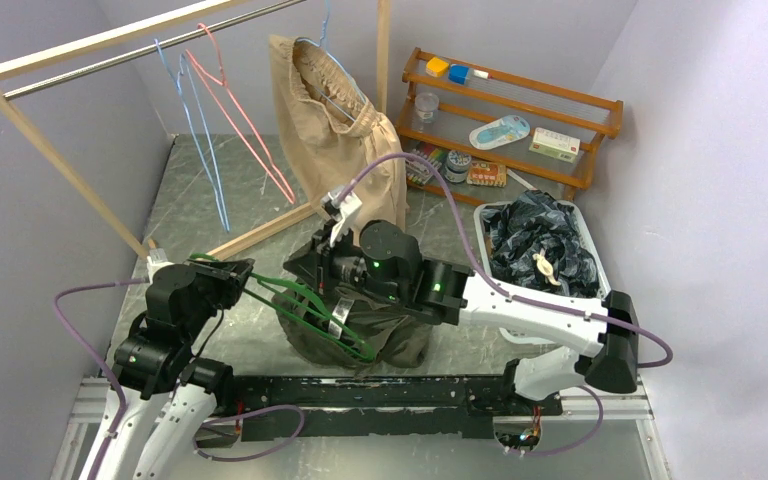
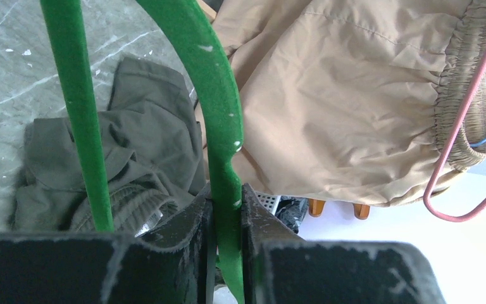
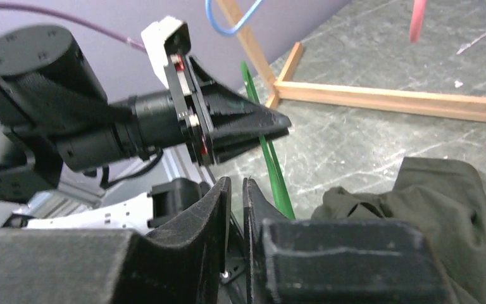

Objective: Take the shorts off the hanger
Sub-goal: Place the hanger on the clothes rod.

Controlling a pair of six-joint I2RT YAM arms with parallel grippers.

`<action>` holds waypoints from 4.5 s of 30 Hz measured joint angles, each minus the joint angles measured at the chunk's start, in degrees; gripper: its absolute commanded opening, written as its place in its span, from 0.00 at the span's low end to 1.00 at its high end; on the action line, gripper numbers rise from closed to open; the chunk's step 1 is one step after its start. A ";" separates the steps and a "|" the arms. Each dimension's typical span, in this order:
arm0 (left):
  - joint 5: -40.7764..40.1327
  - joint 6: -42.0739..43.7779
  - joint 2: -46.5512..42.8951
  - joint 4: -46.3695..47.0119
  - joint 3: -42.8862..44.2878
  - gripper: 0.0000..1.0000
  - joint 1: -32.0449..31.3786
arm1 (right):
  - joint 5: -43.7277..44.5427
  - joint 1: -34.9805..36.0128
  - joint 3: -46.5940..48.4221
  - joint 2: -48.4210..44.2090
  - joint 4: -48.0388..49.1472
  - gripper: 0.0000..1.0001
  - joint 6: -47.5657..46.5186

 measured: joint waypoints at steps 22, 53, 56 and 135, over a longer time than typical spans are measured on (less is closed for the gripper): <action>-0.02 0.28 0.20 -0.26 0.24 0.07 -0.09 | -9.09 0.07 -7.61 -15.58 1.07 0.59 -6.99; -0.13 -6.56 -1.55 -2.62 4.61 0.07 -0.17 | -10.84 0.00 -38.18 -12.90 1.73 0.04 -11.19; -0.37 -7.76 -2.91 -2.67 3.80 0.13 -0.17 | -10.56 0.00 -39.26 -15.06 2.05 0.00 -11.37; 1.68 6.43 1.55 -6.03 -1.38 1.00 -0.20 | 4.57 -17.05 27.39 19.06 -24.96 0.00 -14.08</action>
